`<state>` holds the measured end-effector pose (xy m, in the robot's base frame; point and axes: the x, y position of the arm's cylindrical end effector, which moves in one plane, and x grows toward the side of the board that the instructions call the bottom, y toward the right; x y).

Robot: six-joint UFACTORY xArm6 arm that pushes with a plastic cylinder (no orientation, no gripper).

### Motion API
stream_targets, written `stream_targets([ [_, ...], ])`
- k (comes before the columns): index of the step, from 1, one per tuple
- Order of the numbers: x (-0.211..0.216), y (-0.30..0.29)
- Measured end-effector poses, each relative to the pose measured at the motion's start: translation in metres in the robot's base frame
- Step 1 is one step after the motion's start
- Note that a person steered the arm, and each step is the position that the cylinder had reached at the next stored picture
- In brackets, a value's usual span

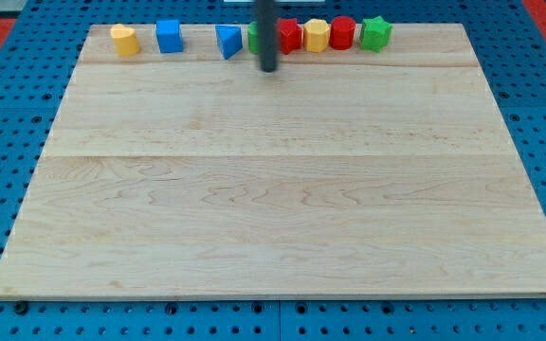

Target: Slightly push the green star towards the top side of the board

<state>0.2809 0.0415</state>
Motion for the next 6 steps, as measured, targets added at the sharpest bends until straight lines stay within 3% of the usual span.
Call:
stream_targets([
  [1,-0.035,0.121],
  [2,-0.088,0.162],
  [4,-0.089,0.159],
  [6,-0.089,0.219],
])
